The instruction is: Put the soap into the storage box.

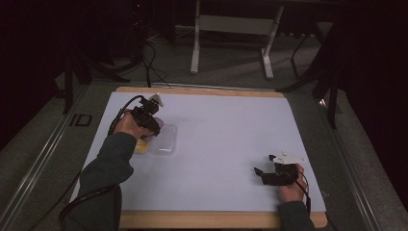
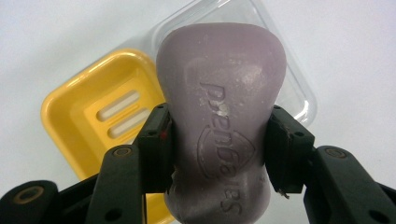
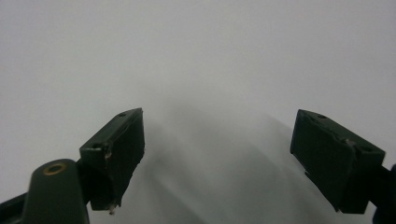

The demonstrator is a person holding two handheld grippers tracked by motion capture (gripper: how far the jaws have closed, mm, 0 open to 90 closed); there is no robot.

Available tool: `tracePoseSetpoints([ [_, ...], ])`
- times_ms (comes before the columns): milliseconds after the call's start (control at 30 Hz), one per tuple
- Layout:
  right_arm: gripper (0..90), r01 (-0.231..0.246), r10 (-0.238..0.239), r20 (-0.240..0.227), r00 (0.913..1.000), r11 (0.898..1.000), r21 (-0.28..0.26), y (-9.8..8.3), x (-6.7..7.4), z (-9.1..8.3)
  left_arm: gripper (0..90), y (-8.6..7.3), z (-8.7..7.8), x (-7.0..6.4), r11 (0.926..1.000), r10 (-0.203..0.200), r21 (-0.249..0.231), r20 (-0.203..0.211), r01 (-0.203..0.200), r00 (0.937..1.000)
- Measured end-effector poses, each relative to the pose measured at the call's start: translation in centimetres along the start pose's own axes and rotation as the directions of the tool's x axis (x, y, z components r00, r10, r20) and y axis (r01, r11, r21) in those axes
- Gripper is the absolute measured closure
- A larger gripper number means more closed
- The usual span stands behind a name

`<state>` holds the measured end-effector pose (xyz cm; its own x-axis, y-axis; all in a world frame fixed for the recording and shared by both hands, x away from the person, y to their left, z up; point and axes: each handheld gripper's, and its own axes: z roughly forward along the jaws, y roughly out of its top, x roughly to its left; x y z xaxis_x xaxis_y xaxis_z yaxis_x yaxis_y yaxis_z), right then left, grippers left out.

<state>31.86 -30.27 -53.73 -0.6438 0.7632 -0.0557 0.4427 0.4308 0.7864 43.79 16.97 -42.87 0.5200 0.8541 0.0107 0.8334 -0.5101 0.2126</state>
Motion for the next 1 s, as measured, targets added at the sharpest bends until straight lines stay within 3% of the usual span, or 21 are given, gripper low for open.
tracePoseSetpoints([
  [600,17.4,0.003,-0.003,0.001,1.0000,1.000,0.002,0.0,0.0,0.0,50.1,-0.9,0.7,2.1,0.9960,-0.089,0.009,0.000,0.089,0.9960],
  [1000,17.4,0.005,-0.005,0.003,1.0000,1.000,0.001,0.0,0.0,0.0,50.1,-1.6,1.6,3.4,0.9845,-0.175,0.011,-0.016,0.175,0.9845],
])
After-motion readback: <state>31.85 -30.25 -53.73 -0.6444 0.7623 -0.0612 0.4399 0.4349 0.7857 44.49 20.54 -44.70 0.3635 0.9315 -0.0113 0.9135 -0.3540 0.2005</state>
